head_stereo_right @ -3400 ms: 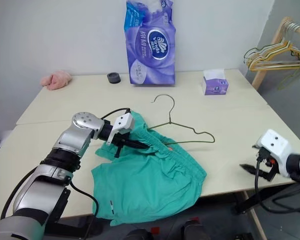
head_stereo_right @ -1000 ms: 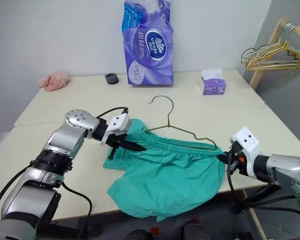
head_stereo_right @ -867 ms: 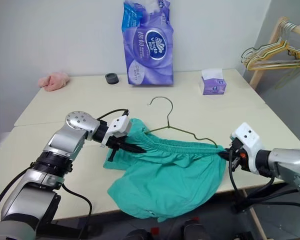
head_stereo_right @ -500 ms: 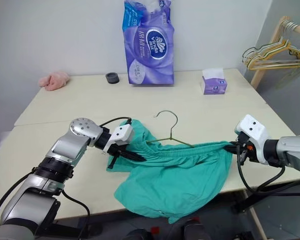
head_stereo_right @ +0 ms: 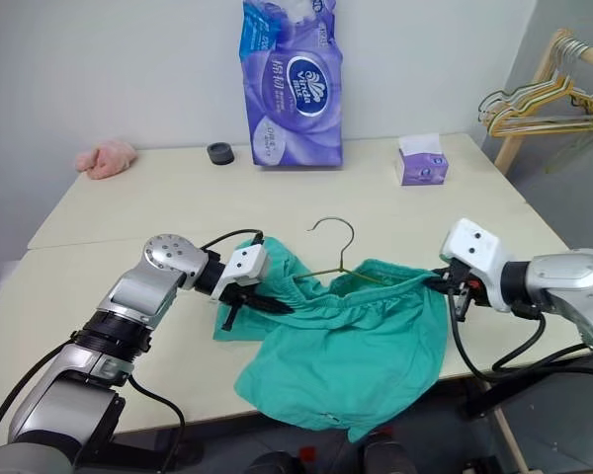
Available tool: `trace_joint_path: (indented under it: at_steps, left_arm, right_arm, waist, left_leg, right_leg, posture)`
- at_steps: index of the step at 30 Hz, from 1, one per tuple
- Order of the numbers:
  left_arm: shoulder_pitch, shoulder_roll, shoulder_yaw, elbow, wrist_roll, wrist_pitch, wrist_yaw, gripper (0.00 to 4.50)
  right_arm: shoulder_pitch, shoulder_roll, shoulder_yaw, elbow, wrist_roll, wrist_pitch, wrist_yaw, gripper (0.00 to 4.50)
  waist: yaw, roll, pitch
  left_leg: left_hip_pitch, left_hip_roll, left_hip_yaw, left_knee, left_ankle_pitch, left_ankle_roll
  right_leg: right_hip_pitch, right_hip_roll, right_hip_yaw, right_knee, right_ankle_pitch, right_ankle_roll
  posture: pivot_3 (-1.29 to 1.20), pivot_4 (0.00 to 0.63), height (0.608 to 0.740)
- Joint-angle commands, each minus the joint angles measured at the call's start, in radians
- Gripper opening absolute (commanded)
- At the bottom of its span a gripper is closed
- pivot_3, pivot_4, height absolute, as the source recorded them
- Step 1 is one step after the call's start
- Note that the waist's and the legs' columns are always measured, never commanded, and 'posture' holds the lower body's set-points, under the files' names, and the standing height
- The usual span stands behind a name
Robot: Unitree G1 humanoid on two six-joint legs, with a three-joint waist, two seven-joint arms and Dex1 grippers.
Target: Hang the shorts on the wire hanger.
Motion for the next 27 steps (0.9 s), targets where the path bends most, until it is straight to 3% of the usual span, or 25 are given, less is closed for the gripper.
trace_joint_path:
  at_steps: [1, 6, 11, 18, 27]
  left_arm:
    - [-0.007, -0.043, 0.004, -0.01, 0.016, -0.021, 0.064, 0.02]
    - [0.002, -0.083, 0.002, -0.027, 0.034, -0.022, 0.113, 0.02]
    - [0.022, -0.091, -0.003, -0.054, 0.04, -0.016, 0.129, 0.02]
    - [0.038, -0.105, -0.002, -0.075, 0.045, -0.013, 0.152, 0.02]
    - [0.042, -0.108, -0.006, -0.094, 0.036, -0.017, 0.135, 0.02]
  right_arm:
    - [-0.078, 0.023, 0.057, -0.057, -0.024, 0.008, 0.001, 0.0]
    - [-0.146, 0.063, 0.146, -0.04, -0.097, 0.004, -0.008, 0.0]
    - [-0.159, 0.064, 0.145, -0.033, -0.133, -0.013, 0.01, 1.44]
    - [-0.076, -0.013, 0.044, -0.076, -0.087, 0.014, 0.077, 3.87]
    - [0.084, -0.091, -0.012, 0.05, -0.16, -0.055, 0.081, 3.88]
  waist:
    - [0.005, 0.0, 0.0]
    - [0.004, 0.0, 0.0]
    - [0.004, 0.0, 0.0]
    - [0.005, 0.0, 0.0]
    - [0.004, 0.0, 0.0]
  left_leg:
    - [0.0, 0.0, 0.0, 0.0, 0.0, 0.0]
    - [-0.001, 0.0, -0.001, 0.0, 0.0, 0.0]
    - [-0.001, 0.0, -0.001, 0.0, 0.0, 0.0]
    - [-0.001, 0.0, -0.001, 0.0, 0.0, 0.0]
    - [0.0, 0.0, -0.001, 0.0, 0.0, 0.0]
  right_leg:
    - [0.0, 0.0, 0.0, 0.0, 0.0, 0.0]
    - [-0.001, 0.0, -0.001, 0.0, 0.0, 0.0]
    - [-0.001, 0.0, -0.001, 0.001, 0.0, 0.0]
    - [-0.001, -0.001, -0.001, 0.001, 0.0, 0.0]
    - [0.0, -0.001, -0.001, 0.001, 0.0, 0.0]
  posture:
    - [-0.2, 0.07, 0.74]
    - [-0.19, 0.071, 0.74]
    - [-0.19, 0.073, 0.74]
    - [-0.19, 0.075, 0.74]
    - [-0.2, 0.074, 0.74]
